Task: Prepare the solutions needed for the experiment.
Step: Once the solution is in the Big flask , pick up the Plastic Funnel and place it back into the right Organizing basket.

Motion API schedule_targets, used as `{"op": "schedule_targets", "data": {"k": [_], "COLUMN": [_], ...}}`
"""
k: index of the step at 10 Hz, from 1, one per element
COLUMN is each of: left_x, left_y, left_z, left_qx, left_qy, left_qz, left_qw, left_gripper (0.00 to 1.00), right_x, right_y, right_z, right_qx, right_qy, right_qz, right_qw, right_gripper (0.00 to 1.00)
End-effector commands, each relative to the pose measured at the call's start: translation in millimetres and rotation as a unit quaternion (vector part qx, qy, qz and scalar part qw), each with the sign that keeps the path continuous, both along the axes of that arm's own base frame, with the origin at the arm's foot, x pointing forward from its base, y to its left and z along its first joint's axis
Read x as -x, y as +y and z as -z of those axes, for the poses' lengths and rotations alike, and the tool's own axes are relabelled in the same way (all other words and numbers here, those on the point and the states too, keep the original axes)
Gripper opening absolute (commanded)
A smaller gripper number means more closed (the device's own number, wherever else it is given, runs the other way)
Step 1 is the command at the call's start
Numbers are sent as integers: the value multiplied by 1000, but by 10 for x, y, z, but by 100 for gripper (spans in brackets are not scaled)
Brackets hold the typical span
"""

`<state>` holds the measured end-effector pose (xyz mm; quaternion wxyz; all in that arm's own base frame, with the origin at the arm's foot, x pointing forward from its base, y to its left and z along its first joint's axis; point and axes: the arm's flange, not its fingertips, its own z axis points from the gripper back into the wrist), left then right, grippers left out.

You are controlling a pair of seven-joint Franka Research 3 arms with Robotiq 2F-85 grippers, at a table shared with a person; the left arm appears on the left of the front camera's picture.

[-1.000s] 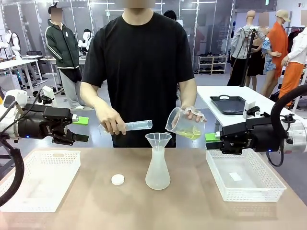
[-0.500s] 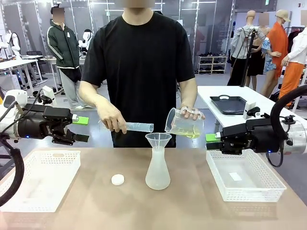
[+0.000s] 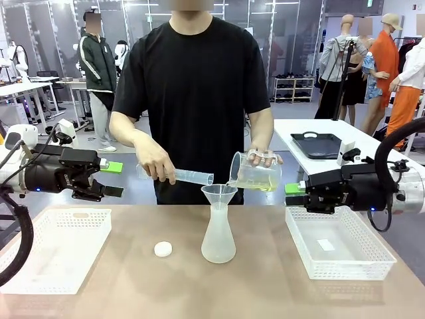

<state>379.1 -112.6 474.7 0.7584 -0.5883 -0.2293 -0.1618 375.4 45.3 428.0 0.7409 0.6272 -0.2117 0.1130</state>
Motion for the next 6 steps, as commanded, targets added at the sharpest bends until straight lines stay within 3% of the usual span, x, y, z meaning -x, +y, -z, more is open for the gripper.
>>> {"op": "schedule_targets", "data": {"k": [1, 4, 6], "left_x": [-10, -10, -10], "left_y": [-28, -28, -28], "left_z": [-20, -20, -20], "left_qx": [15, 15, 15], "left_qy": [6, 6, 6], "left_qz": [-2, -2, -2], "left_qw": [1000, 1000, 1000], "left_gripper": [100, 100, 100], "right_x": [-65, -104, -94], "right_y": [0, -5, 21], "right_z": [-31, -58, -77], "right_qx": [-41, -48, -48], "right_qy": [42, 80, 69], "right_qz": [19, 43, 29], "right_qw": [998, 995, 996], "right_gripper": [53, 53, 53]}}
